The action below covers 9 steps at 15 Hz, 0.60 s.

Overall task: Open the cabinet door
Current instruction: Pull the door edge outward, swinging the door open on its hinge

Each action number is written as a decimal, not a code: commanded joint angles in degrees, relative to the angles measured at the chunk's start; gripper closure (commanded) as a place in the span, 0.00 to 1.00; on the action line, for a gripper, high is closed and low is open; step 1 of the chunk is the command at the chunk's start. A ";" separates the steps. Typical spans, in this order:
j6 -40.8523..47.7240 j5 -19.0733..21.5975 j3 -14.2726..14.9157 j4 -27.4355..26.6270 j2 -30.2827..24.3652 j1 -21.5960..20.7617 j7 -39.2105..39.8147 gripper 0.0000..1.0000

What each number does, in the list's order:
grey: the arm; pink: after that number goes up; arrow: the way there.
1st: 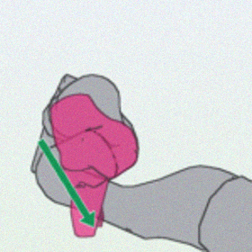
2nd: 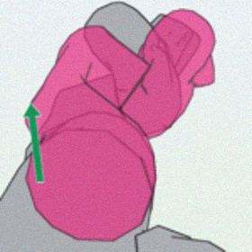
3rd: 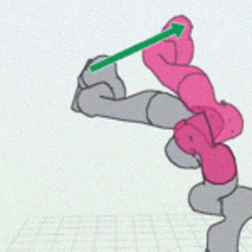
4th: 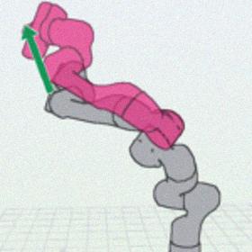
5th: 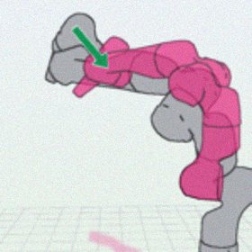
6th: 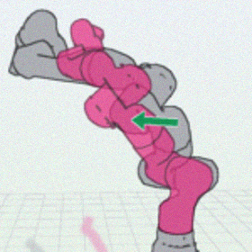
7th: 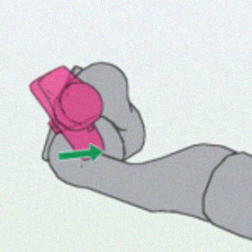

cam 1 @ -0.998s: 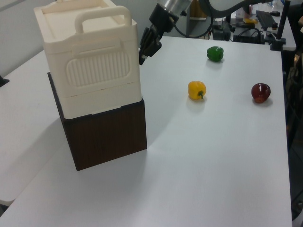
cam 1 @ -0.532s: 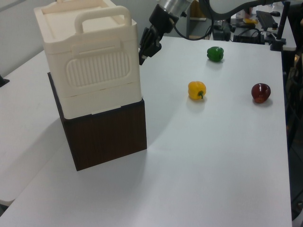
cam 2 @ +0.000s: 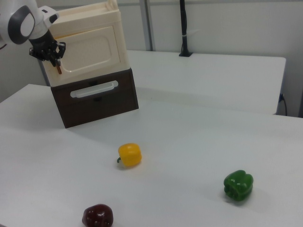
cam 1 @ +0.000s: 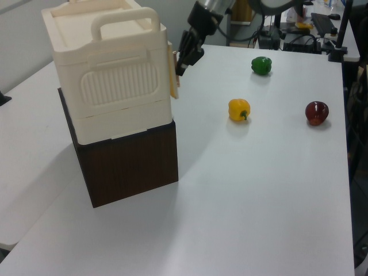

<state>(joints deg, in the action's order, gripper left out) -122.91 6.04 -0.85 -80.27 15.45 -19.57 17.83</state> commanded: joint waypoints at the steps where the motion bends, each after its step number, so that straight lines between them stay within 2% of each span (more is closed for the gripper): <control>1: 7.04 -1.38 0.76 -2.17 -2.70 3.30 -0.60 0.91; 4: 16.26 -2.26 0.94 -2.44 -4.02 8.13 -0.60 0.65; 5: 19.34 -3.48 0.94 -2.35 -4.63 9.88 -0.60 0.50; 7: 24.10 -6.99 0.94 -2.18 -5.60 13.14 -0.69 0.00; 9: 27.88 -7.98 0.94 -2.17 -6.57 15.77 -0.78 0.00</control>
<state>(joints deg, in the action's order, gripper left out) -100.06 0.31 0.20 -80.42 12.08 -6.65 17.74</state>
